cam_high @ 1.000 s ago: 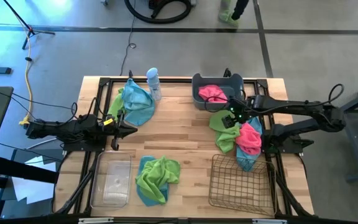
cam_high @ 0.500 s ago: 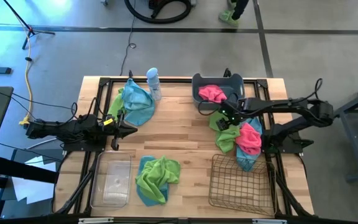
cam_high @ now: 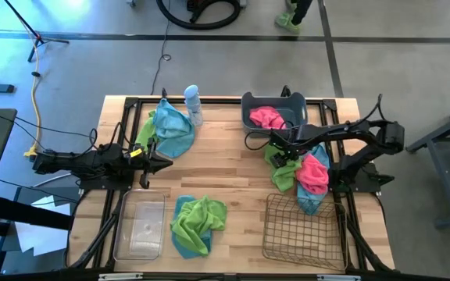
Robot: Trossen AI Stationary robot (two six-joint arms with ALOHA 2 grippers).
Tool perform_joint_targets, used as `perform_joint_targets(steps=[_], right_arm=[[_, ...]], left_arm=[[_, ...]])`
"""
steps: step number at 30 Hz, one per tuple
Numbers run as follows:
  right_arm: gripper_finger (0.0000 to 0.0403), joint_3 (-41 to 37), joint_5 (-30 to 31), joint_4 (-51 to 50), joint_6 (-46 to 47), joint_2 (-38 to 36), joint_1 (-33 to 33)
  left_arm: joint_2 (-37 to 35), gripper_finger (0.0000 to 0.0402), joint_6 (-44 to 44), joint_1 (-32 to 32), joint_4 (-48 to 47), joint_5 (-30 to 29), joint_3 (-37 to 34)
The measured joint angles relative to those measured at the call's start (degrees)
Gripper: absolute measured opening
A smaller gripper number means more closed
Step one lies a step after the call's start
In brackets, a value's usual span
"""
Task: Sort microfiber towel by color & place in baskets
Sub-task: Put the top right green microfiber towel into the wire basket
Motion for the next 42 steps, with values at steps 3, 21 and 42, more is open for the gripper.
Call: perform_joint_targets(steps=[3,21,42], right_arm=[[0.0279,0.1,0.0,0.2,-0.6,0.9,0.0],[0.0012,0.7,-1.4,1.2,-2.8,1.3,0.0],[0.0006,21.9,-3.7,-7.4,-14.6,1.4,0.0]], left_arm=[[0.0,0.0000,0.0,0.0,0.0,0.0,0.0],[0.0,0.0000,0.0,0.0,0.0,0.0,0.0],[0.0,0.0000,0.0,0.0,0.0,0.0,0.0]])
